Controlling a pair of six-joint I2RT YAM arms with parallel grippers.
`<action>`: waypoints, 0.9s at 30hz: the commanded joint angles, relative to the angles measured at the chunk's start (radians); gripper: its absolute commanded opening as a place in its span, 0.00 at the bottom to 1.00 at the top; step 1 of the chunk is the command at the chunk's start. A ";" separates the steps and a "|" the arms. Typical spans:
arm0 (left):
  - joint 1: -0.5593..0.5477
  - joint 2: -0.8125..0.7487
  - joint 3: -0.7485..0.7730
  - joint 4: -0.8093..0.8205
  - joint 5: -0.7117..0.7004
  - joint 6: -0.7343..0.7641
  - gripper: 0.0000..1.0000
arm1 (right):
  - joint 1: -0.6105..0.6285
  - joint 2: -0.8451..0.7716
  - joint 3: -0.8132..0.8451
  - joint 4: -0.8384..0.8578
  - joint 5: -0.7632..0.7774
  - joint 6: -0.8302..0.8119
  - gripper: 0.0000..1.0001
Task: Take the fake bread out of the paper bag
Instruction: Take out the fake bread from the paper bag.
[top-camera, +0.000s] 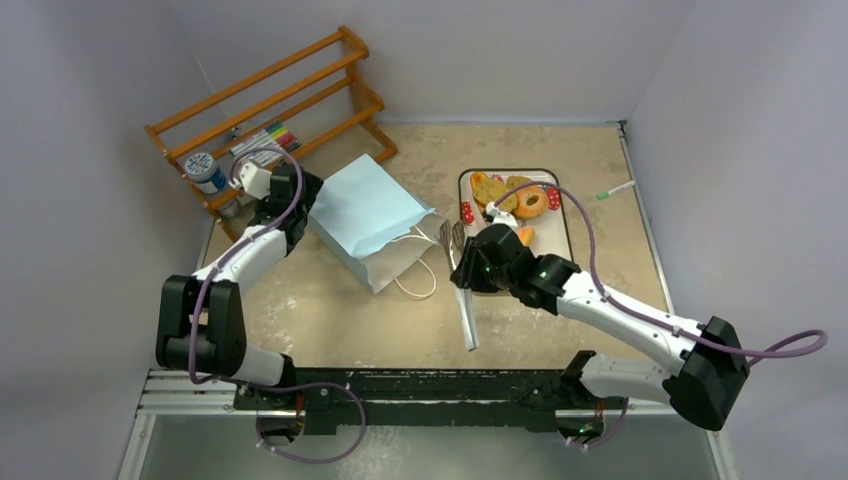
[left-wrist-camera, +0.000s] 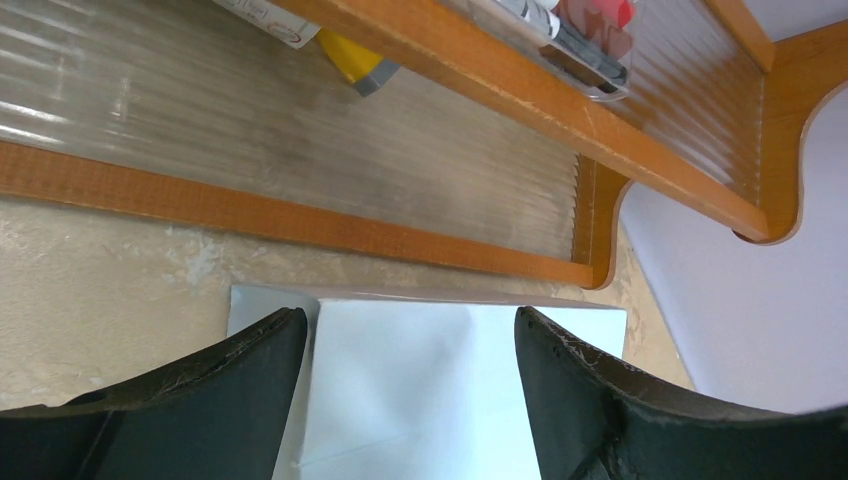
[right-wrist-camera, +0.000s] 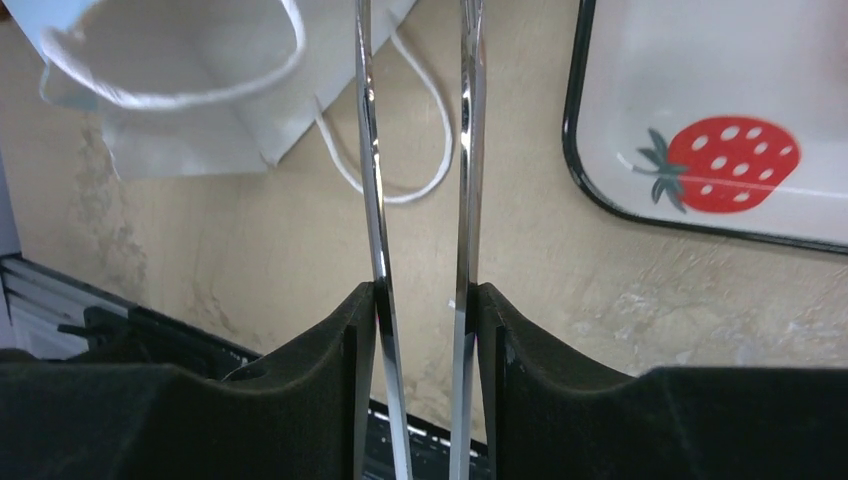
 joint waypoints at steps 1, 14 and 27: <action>0.007 0.024 0.052 0.017 -0.022 -0.011 0.76 | 0.057 -0.020 -0.036 0.023 -0.034 0.078 0.41; 0.006 0.089 0.140 -0.038 -0.020 0.041 0.76 | 0.201 0.203 -0.013 0.226 -0.068 0.111 0.40; 0.007 0.120 0.196 -0.082 -0.013 0.147 0.76 | 0.200 0.490 0.210 0.360 0.015 0.037 0.41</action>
